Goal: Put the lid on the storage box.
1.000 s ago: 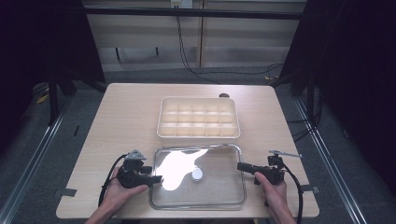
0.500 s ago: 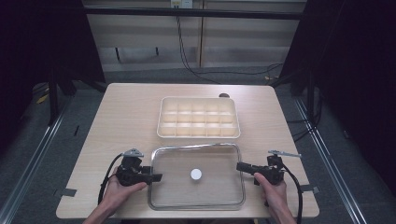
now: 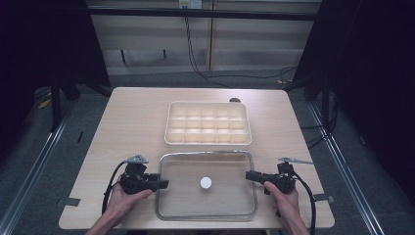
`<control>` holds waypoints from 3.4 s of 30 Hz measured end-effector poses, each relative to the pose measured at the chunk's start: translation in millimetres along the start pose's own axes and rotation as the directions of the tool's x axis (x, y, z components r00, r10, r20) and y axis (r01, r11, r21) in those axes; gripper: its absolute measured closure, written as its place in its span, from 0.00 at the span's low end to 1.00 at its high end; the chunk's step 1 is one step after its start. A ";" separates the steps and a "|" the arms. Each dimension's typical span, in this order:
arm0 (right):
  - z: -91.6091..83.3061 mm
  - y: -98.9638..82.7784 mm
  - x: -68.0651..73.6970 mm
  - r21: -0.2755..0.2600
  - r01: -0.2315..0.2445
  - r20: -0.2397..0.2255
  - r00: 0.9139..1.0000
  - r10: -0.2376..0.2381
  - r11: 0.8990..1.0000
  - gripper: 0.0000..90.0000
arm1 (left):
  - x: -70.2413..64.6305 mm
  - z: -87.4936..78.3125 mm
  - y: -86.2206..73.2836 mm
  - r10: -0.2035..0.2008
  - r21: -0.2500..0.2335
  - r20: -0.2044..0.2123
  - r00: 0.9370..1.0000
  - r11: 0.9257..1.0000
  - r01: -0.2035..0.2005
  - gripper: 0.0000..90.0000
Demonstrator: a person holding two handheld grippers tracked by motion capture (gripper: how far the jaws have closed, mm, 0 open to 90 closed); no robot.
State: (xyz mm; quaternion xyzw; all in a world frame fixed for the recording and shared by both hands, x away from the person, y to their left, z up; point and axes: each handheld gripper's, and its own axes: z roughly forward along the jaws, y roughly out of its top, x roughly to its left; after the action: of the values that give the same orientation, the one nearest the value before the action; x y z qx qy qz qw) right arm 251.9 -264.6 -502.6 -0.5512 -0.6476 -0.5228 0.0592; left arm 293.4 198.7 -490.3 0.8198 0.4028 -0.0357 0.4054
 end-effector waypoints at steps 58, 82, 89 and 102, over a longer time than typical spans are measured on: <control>-8.6 15.1 38.6 -0.064 0.110 0.055 0.993 -0.107 0.992 0.77 | -9.2 -41.0 14.0 0.050 -0.153 0.037 0.998 0.987 -0.043 0.78; -17.2 31.3 52.0 -0.110 0.142 0.042 0.990 -0.138 0.984 0.78 | -10.8 -50.0 22.7 0.069 -0.177 0.028 0.997 0.982 -0.063 0.81; -20.3 35.7 55.6 -0.118 0.167 0.049 0.986 -0.162 0.979 0.78 | -12.2 -51.8 26.2 0.075 -0.182 0.025 0.997 0.981 -0.070 0.82; -26.7 45.5 58.2 -0.157 0.144 0.026 0.990 -0.142 0.977 0.78 | -12.2 -56.6 40.1 0.094 -0.199 0.036 0.995 0.976 -0.085 0.82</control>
State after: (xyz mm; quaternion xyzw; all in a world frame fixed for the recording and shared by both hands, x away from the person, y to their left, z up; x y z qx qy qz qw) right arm 251.5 -253.4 -424.7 -0.5100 -0.6424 -0.5715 -0.0270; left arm 297.6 216.4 -422.3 0.7919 0.3575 0.0044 0.4951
